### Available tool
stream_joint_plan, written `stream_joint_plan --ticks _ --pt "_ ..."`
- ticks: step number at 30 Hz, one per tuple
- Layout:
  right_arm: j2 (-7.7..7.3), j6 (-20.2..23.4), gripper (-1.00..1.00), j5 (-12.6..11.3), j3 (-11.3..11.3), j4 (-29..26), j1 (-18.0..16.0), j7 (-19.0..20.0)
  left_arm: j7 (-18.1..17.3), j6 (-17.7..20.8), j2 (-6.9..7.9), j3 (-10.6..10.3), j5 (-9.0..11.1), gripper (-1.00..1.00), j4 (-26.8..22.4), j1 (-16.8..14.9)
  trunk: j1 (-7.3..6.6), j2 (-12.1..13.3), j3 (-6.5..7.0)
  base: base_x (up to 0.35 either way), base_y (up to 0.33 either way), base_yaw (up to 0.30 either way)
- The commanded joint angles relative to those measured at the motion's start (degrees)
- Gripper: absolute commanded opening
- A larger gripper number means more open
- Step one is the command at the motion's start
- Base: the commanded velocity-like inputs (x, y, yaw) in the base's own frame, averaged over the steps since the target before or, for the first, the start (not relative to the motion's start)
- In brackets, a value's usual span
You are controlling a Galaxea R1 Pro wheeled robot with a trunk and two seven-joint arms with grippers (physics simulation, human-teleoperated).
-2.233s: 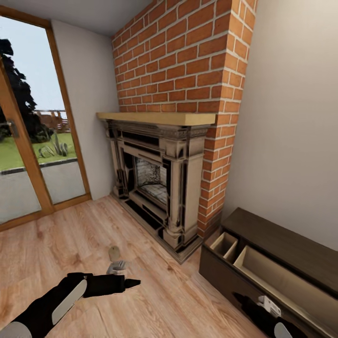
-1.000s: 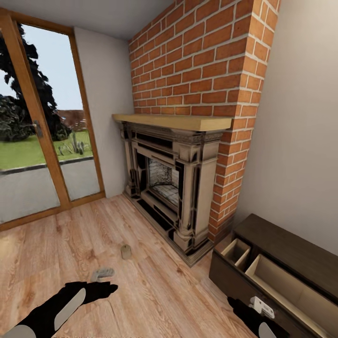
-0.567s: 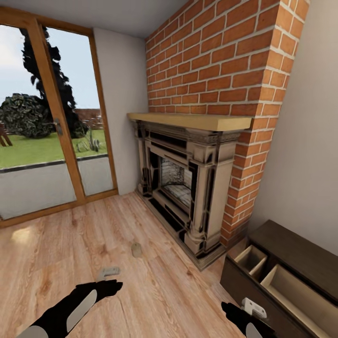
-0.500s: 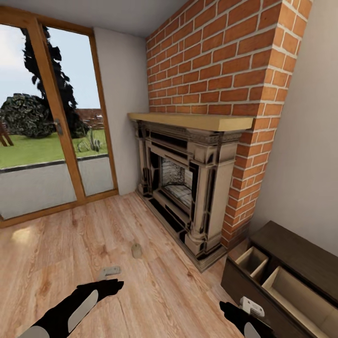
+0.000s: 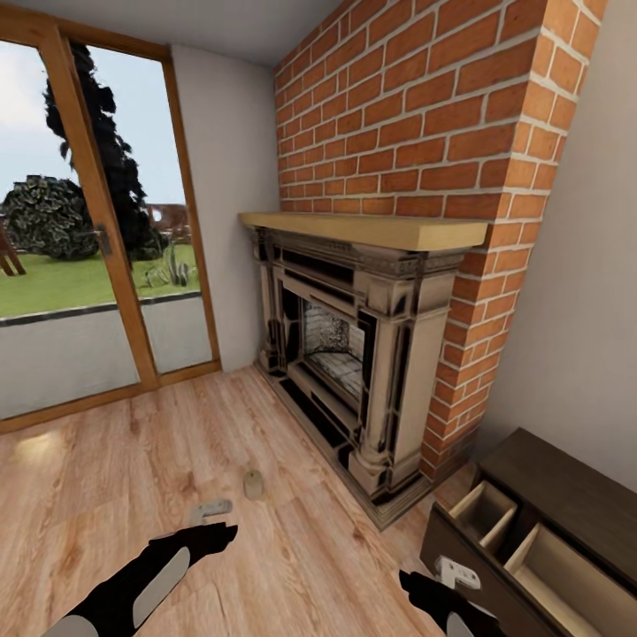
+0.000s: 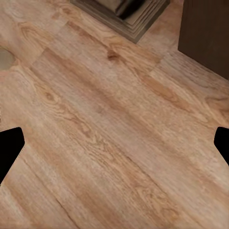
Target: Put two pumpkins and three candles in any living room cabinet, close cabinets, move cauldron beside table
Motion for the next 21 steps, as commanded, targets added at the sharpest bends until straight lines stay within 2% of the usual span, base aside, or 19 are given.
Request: stream_joint_plan --ticks 1,3,14,21 --pt "-0.09 -0.36 1.0 -0.45 0.65 -0.18 -0.04 -0.5 0.57 0.06 0.08 -0.37 0.66 1.0 -0.14 -0.05 0.01 -0.04 -0.07 0.054 0.0 0.001" --pt "-0.05 -1.6 1.0 -0.54 1.21 -0.26 -0.04 -0.56 0.58 0.02 0.07 -0.33 0.83 1.0 -0.14 -0.04 0.01 -0.04 -0.07 0.033 0.043 0.001" --pt "0.08 -2.58 1.0 -0.52 1.79 -0.3 -0.04 -0.41 0.58 -0.01 -0.01 -0.31 0.96 1.0 -0.14 -0.04 0.01 -0.04 -0.07 0.006 0.117 0.007" --pt "0.14 -2.72 1.0 -0.45 1.96 -0.28 -0.04 -0.73 0.58 -0.01 -0.02 -0.31 0.96 1.0 -0.14 -0.04 0.01 -0.04 -0.07 0.001 0.033 0.206"
